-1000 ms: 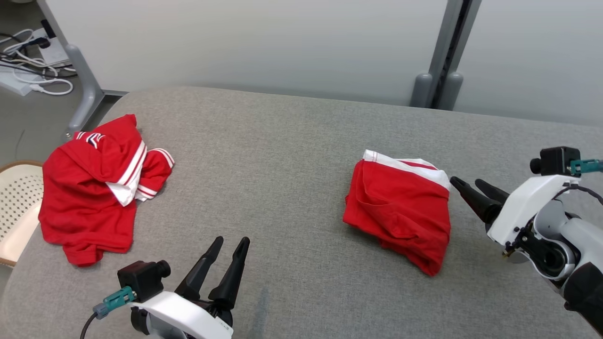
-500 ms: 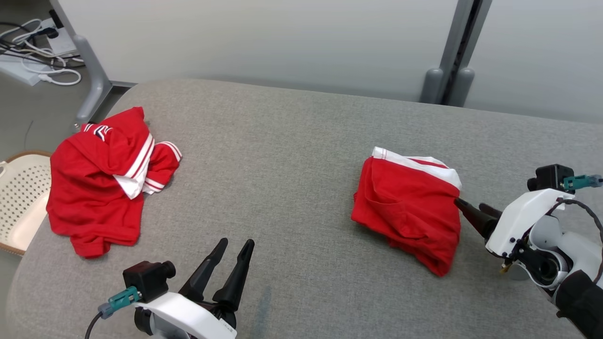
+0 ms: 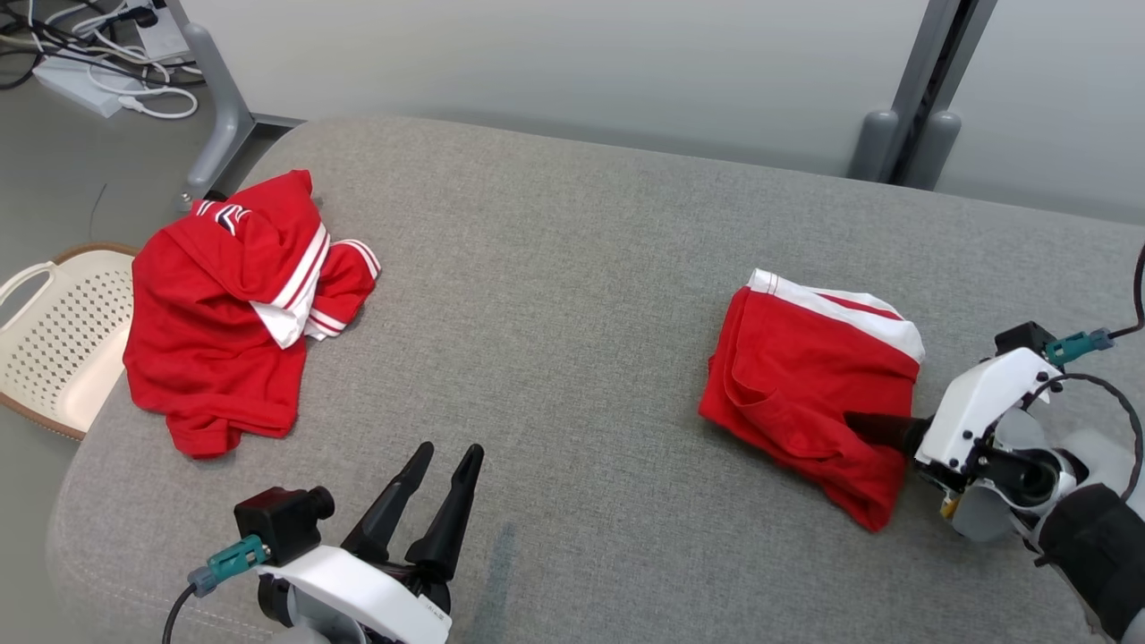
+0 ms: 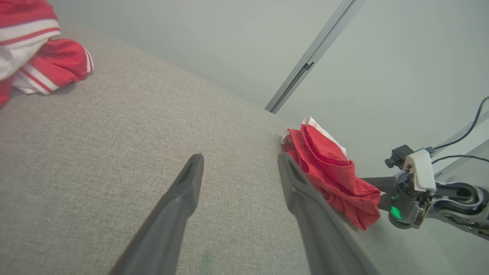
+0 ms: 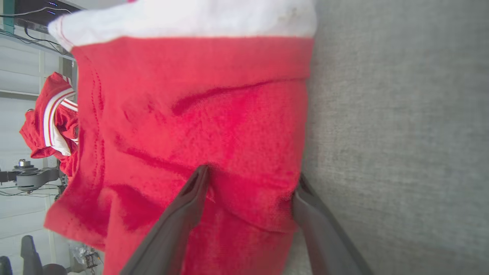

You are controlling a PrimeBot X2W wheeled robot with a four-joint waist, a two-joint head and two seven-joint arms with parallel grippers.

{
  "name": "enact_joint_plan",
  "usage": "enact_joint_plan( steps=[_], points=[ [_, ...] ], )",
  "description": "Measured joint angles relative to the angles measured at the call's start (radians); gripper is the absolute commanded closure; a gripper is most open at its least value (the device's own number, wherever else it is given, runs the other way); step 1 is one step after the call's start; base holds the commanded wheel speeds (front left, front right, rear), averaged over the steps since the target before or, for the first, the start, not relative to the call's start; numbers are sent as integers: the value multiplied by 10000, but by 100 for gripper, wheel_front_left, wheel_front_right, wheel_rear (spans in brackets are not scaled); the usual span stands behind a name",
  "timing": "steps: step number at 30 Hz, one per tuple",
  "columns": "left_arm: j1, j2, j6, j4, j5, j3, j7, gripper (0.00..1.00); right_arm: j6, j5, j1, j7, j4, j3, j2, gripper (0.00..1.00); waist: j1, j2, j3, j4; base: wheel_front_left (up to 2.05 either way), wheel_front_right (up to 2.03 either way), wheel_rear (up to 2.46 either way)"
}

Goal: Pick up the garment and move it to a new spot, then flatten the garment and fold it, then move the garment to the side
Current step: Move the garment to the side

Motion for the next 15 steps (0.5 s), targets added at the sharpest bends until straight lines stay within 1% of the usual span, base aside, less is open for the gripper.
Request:
enact_joint_plan(
  steps=[3, 4, 5, 6, 7, 11, 15],
  points=[
    [-16, -54, -40, 63, 12, -10, -12, 0, 2, 265, -170, 384, 378, -119, 176, 0, 0, 0, 70, 65, 0, 0, 0],
    [-20, -58, -52, 88, 13, -8, -15, 0, 6, 255, -237, 464, 506, -92, 198, 5, 0, 0, 86, 86, 0, 0, 0],
    [-25, -63, -73, 113, 13, -8, -36, 0, 12, 253, -289, 499, 589, -88, 217, 54, 0, 0, 98, 107, 0, 0, 0],
    [-26, -75, -81, 136, 13, -6, -38, 0, 12, 255, -312, 504, 635, -102, 242, 71, 0, 0, 103, 123, 0, 0, 0],
    [-28, -92, -82, 186, 13, -2, -42, 0, 12, 255, -316, 550, 692, -115, 297, 100, 0, 0, 94, 139, 0, 0, 0],
    [-28, -111, -96, 282, 13, 27, -71, 0, 12, 77, -331, 443, 464, -52, 270, 100, 0, 0, 37, 104, 0, 0, 0],
    [-26, -111, -98, 284, 58, 61, -84, 0, 10, -201, -423, 36, -46, -27, 33, 100, 0, 0, -10, -45, 0, 0, 0]
  ],
)
